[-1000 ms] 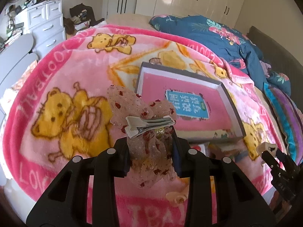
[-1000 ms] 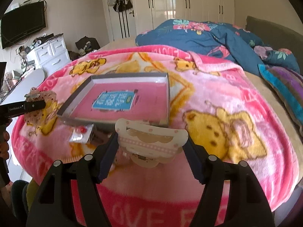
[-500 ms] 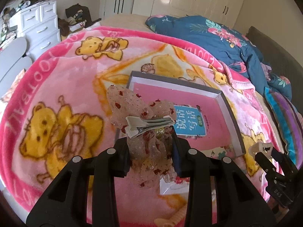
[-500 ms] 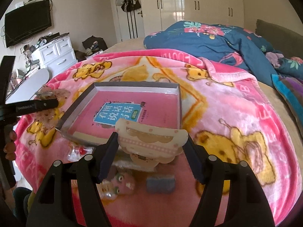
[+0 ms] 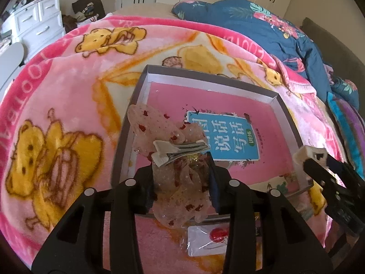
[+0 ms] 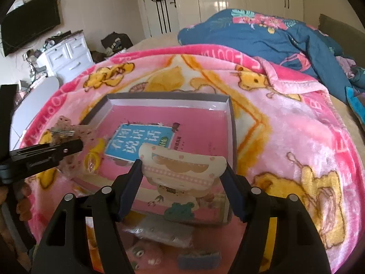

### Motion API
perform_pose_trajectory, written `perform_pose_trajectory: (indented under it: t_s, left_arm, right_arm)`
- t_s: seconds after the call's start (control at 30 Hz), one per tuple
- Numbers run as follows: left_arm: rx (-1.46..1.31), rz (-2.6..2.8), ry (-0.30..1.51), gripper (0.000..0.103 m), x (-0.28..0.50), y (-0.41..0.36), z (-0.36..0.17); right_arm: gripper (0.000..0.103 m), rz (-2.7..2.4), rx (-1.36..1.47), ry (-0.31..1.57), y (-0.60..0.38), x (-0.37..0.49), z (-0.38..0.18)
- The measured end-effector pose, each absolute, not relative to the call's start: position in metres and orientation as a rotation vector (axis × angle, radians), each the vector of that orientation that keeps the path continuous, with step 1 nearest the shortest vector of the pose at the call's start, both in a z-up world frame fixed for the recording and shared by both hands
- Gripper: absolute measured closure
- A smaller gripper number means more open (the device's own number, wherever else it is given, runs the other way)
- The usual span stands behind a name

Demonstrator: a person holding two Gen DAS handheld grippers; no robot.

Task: Organize jewelry
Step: 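Drop the bow clip into the gray box with the left tool while the right drops the white clip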

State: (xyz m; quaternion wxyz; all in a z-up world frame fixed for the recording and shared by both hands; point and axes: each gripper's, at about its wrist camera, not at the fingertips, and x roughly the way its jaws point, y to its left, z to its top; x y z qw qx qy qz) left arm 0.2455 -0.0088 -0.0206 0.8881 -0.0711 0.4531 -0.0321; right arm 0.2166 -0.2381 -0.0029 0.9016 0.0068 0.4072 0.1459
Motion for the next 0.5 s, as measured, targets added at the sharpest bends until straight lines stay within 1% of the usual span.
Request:
perform_pose_trajectory:
  t_s: [0.07,0.2,0.27,0.33,0.37,0.4,0.5]
  left_arm:
    - [-0.144,-0.064,0.940,0.068,0.245,-0.008,-0.020]
    - [-0.135,-0.058,0.931,0.061,0.240,-0.007,-0.016]
    - [-0.129,-0.057,0.926,0.055,0.237,-0.006,-0.014]
    - [-0.117,-0.055,0.919,0.054,0.235,-0.006,-0.011]
    - [-0.115,-0.055,0.918,0.053,0.234,-0.007,-0.010]
    - [-0.113,-0.056,0.917,0.052,0.233,-0.007,-0.009]
    - [-0.109,-0.053,0.907,0.051,0.228,-0.006,-0.005]
  right_arm:
    - [0.036,0.292,0.011,0.859,-0.237,0.222,-0.011]
    - [0.035,0.288,0.020,0.885,-0.235,0.228,-0.021]
    - [0.035,0.285,0.030,0.893,-0.237,0.229,-0.025]
    - [0.032,0.288,0.049,0.893,-0.241,0.229,-0.024]
    - [0.028,0.288,0.055,0.891,-0.242,0.228,-0.023]
    - [0.026,0.288,0.059,0.888,-0.243,0.227,-0.022]
    - [0.025,0.285,0.061,0.875,-0.248,0.219,-0.016]
